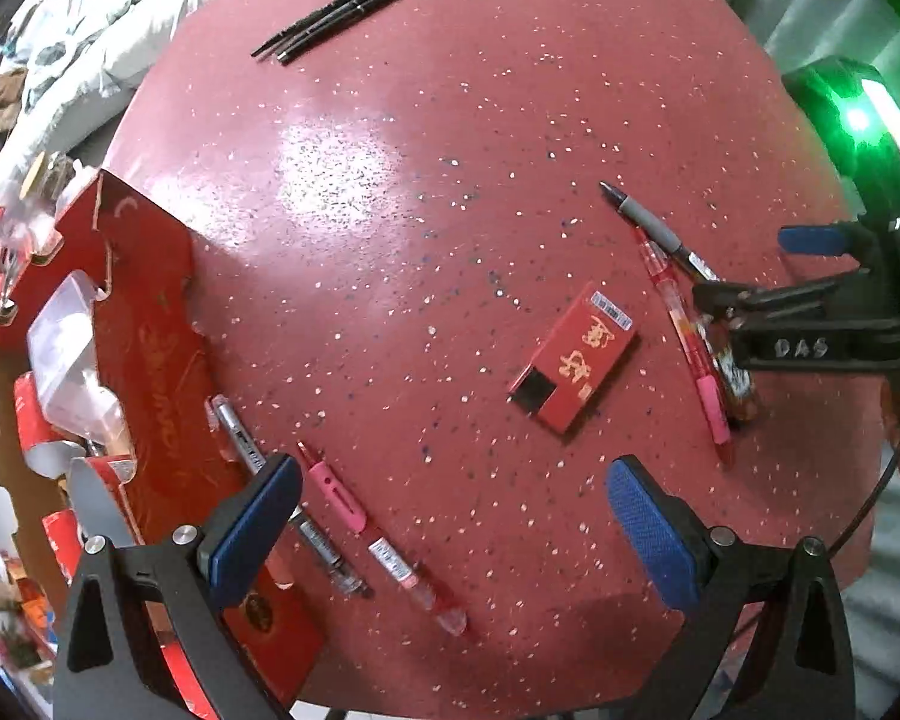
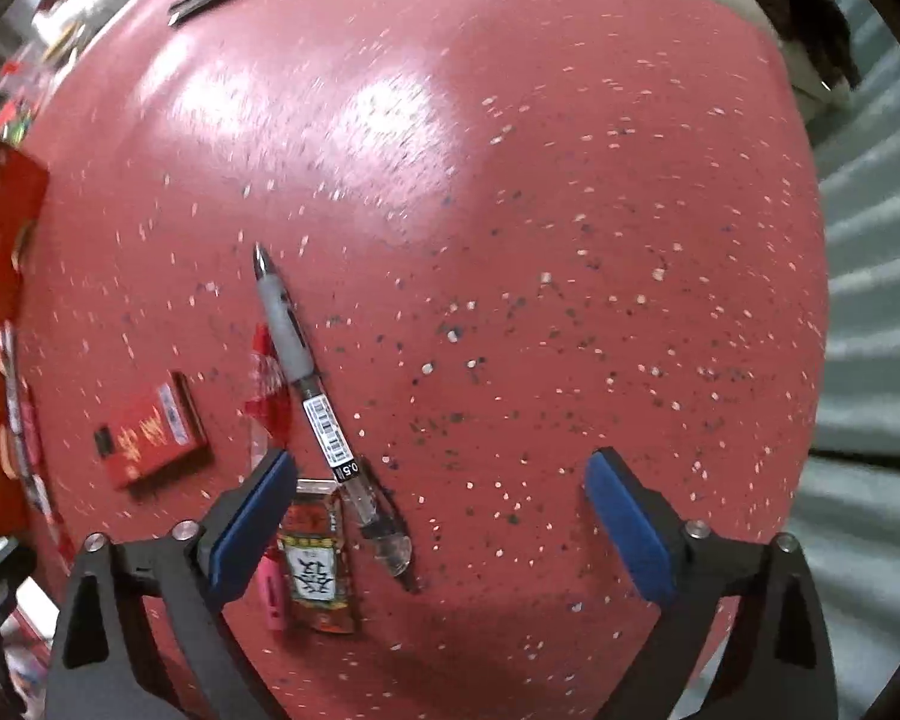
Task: Organize rigid objects
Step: 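Grasp the grey-grip pen with the right gripper while the left gripper grasps the small red card box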
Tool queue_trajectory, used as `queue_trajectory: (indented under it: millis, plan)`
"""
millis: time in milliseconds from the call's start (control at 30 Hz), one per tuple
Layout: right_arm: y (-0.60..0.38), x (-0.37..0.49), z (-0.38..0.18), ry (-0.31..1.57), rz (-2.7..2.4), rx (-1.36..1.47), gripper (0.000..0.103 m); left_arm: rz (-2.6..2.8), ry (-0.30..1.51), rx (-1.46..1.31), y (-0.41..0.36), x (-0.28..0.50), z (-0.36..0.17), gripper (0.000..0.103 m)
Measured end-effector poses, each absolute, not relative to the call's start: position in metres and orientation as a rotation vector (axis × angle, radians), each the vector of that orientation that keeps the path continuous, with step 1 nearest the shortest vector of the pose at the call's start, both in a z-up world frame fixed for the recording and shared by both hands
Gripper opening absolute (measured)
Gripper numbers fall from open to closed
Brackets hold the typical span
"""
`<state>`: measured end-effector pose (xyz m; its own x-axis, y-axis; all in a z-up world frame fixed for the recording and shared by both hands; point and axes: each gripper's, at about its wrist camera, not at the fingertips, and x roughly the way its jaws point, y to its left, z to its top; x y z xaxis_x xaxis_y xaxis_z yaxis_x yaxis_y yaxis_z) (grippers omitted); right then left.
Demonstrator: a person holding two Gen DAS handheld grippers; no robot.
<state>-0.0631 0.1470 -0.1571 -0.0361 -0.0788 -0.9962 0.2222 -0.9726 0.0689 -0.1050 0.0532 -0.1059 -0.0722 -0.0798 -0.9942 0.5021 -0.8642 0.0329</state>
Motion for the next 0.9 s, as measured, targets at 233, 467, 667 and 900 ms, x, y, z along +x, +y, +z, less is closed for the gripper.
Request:
queue_trajectory:
  millis: [233, 467, 667, 900]
  plan:
    - [0.105, -0.071, -0.161, 0.231, -2.076, 1.944, 0.077, -1.978, 0.42, 1.83, 0.043, -0.105, -0.106, 0.102]
    - [0.07, -0.062, -0.151, 0.306, -1.952, 1.91, 0.01, -2.092, 0.197, 1.936, 0.064, -0.132, -0.116, 0.102]
    - [0.105, -0.05, -0.136, 0.071, -1.837, 1.835, 0.01, -2.225, -0.012, 2.023, 0.087, -0.169, -0.139, 0.102]
    - [0.183, -0.032, -0.121, -0.162, -1.874, 1.876, 0.01, -2.285, -0.093, 2.146, 0.088, -0.188, -0.171, 0.103]
